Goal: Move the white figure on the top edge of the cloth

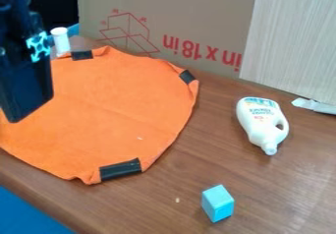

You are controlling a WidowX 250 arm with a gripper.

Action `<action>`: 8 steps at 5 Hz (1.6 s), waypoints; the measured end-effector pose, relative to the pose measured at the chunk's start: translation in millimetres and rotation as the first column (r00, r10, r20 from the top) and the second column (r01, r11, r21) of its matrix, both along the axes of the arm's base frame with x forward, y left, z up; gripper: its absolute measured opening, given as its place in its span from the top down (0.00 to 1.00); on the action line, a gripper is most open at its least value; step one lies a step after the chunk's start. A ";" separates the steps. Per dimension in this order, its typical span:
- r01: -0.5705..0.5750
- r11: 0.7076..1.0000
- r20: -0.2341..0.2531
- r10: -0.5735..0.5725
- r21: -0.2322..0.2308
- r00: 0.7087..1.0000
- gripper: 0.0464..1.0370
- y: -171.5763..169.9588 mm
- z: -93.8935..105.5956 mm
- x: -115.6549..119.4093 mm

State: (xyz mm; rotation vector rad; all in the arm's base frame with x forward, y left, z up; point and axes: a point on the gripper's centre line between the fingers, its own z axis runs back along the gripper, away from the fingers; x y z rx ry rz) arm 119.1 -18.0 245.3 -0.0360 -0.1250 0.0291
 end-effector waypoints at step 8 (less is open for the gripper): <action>-0.524 0.851 0.044 0.523 0.029 0.851 0.04 114.5 -110.1 124.1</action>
